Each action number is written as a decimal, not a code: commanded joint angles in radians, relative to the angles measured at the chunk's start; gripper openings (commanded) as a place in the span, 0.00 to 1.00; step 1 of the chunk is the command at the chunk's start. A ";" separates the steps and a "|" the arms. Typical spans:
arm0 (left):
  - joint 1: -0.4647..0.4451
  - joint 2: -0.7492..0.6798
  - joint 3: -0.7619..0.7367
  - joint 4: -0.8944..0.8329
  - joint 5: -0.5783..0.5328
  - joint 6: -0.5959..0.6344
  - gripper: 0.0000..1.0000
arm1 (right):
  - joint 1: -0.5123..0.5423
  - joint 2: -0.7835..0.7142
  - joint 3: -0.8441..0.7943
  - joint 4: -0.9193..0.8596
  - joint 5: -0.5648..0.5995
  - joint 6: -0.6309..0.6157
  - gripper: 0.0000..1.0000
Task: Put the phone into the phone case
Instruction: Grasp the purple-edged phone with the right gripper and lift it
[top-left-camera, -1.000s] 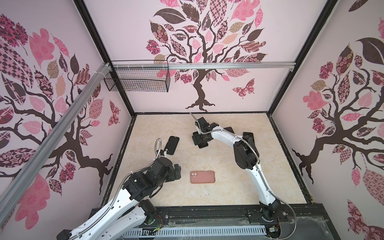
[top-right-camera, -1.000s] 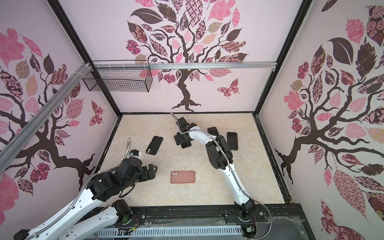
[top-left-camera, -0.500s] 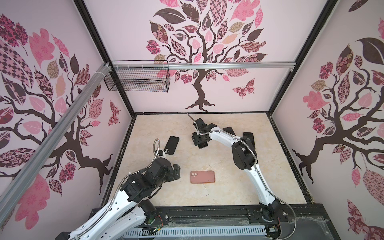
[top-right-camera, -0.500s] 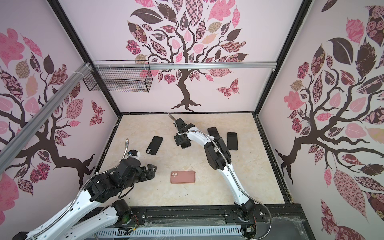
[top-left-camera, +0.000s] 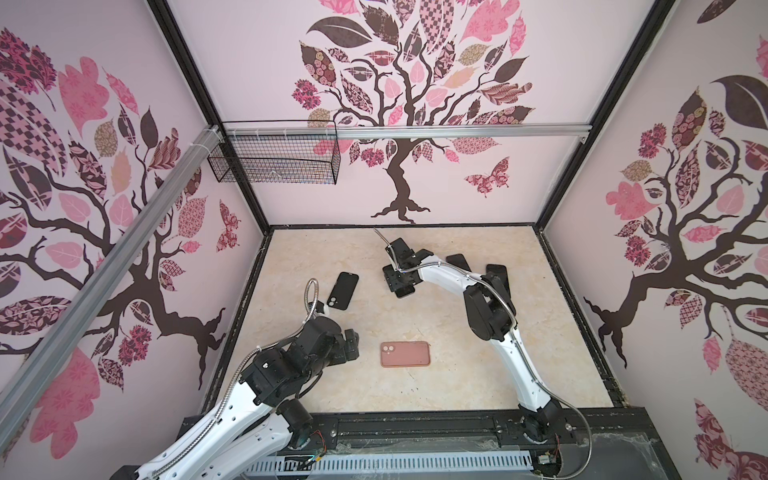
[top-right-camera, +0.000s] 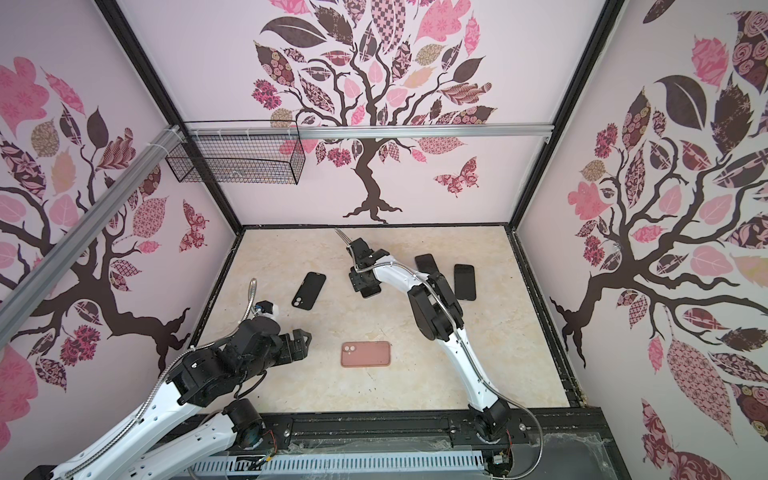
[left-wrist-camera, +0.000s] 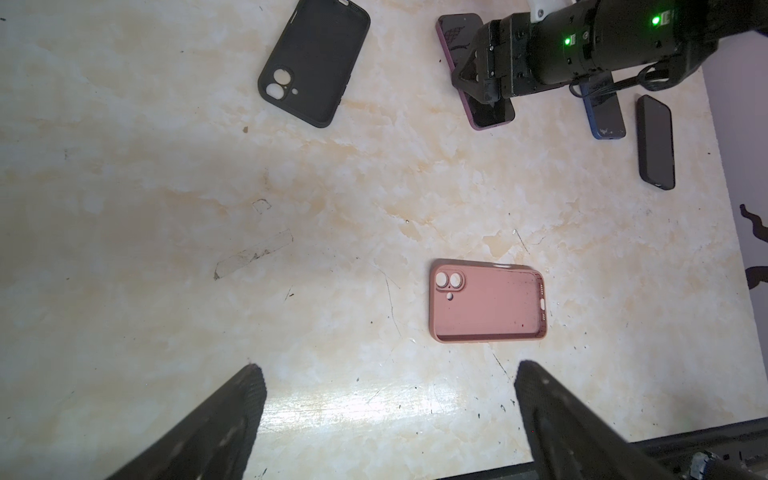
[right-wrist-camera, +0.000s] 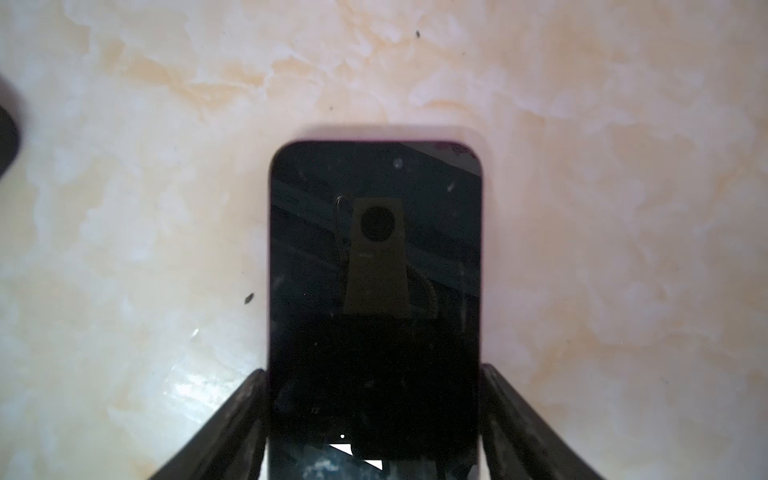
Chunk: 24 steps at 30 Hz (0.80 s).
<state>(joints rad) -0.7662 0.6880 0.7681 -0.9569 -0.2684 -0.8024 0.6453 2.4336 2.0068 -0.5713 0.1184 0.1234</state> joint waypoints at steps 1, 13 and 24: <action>0.004 -0.009 -0.021 -0.006 -0.010 -0.011 0.97 | 0.001 -0.037 -0.104 -0.093 0.020 -0.043 0.57; 0.004 0.010 -0.022 0.021 0.002 -0.041 0.97 | 0.002 -0.331 -0.368 0.000 -0.067 -0.043 0.43; 0.005 0.110 0.010 0.094 0.078 -0.009 0.94 | 0.002 -0.652 -0.684 0.121 -0.206 0.005 0.33</action>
<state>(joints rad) -0.7654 0.7788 0.7685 -0.9077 -0.2192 -0.8330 0.6449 1.9034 1.3457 -0.5072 -0.0353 0.1123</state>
